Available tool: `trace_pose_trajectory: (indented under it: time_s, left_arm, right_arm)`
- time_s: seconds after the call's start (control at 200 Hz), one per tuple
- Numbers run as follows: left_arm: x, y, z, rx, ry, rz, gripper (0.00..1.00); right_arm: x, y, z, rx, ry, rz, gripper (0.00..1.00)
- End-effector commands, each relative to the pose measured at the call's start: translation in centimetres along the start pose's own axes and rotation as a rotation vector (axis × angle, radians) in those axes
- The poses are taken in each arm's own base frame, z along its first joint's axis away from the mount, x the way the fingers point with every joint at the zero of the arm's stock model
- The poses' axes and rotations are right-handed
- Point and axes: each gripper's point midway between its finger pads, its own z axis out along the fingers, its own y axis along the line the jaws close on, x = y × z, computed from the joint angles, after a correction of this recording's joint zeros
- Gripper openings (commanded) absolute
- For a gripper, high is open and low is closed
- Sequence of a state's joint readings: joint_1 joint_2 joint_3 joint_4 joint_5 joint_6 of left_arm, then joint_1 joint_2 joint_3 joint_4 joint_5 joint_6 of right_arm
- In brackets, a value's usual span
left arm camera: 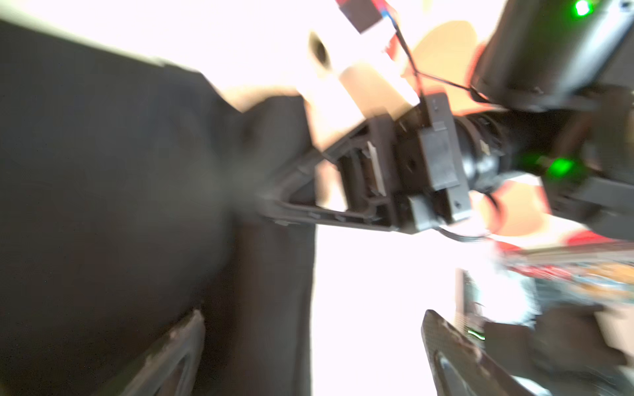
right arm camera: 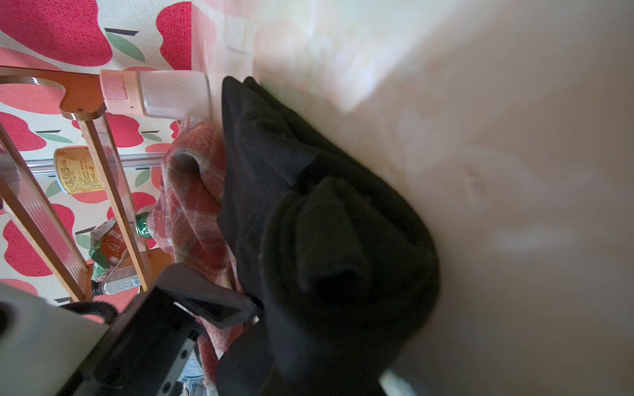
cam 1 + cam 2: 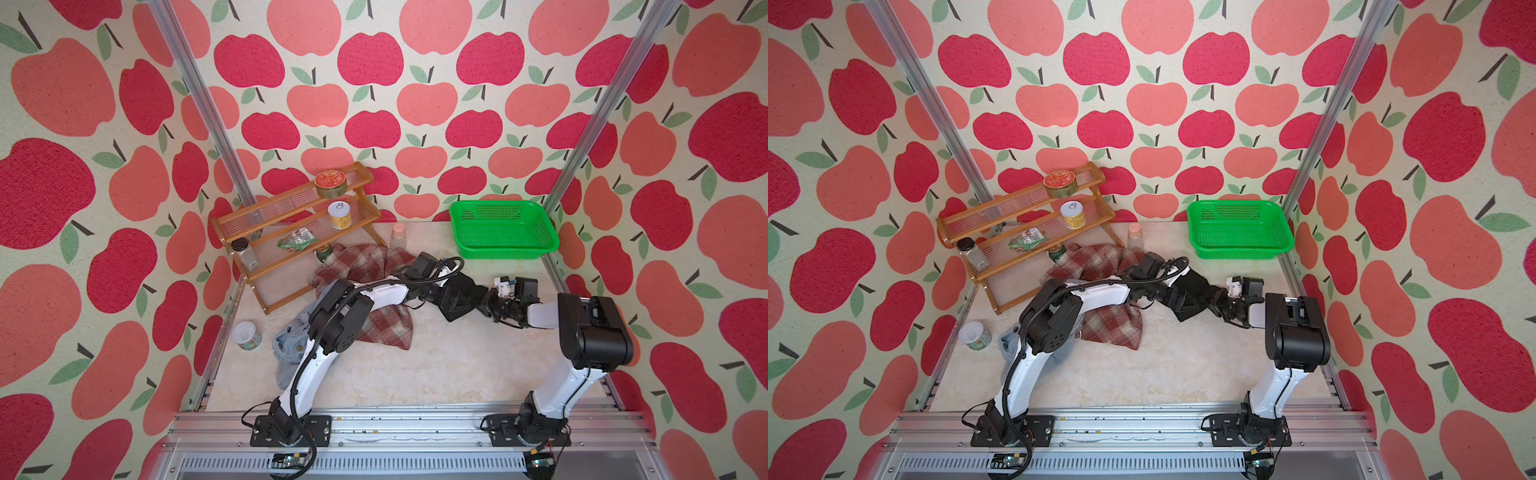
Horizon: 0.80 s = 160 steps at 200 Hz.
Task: Roll up the skirts
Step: Roll the skirt at the center of the board.
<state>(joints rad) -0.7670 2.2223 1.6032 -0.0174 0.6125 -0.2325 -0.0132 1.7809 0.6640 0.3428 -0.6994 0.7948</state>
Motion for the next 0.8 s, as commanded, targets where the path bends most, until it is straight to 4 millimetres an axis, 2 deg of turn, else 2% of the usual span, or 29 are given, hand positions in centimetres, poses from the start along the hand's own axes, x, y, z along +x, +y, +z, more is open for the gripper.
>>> trace_pose_trajectory:
  time_s: [0.0,0.085,0.18,0.24,0.32,0.56,0.795]
  left_arm:
    - [-1.8,2.3,-4.2,-0.324,-0.065,0.234,1.0]
    - [-2.1,-0.1,-4.9,-0.459,-0.106,0.531,1.0]
    - [-0.9,-3.5,-3.9,-0.543,-0.118,0.869,0.99]
    - [0.0,-5.1,-3.1,-0.56,-0.13,1.005,0.99]
    - [1.1,-6.5,-2.1,-0.545,-0.12,1.09,0.99]
    - [4.1,-6.8,1.4,-0.546,-0.021,1.192,0.99]
    - [5.8,-5.1,3.4,-0.569,0.064,1.174,1.0]
  right_arm:
    - [1.1,-1.1,-0.5,0.071,0.025,0.026,0.06]
    - [1.0,-0.8,-0.7,0.072,0.025,0.02,0.06]
    - [0.9,-0.3,-1.1,0.076,0.026,0.008,0.06]
    - [0.7,0.0,-1.3,0.078,0.025,0.002,0.06]
    - [0.6,0.4,-1.5,0.08,0.024,-0.005,0.06]
    - [0.3,1.0,-1.8,0.077,0.024,-0.011,0.06]
    - [0.4,1.3,-2.2,0.075,0.022,-0.018,0.06]
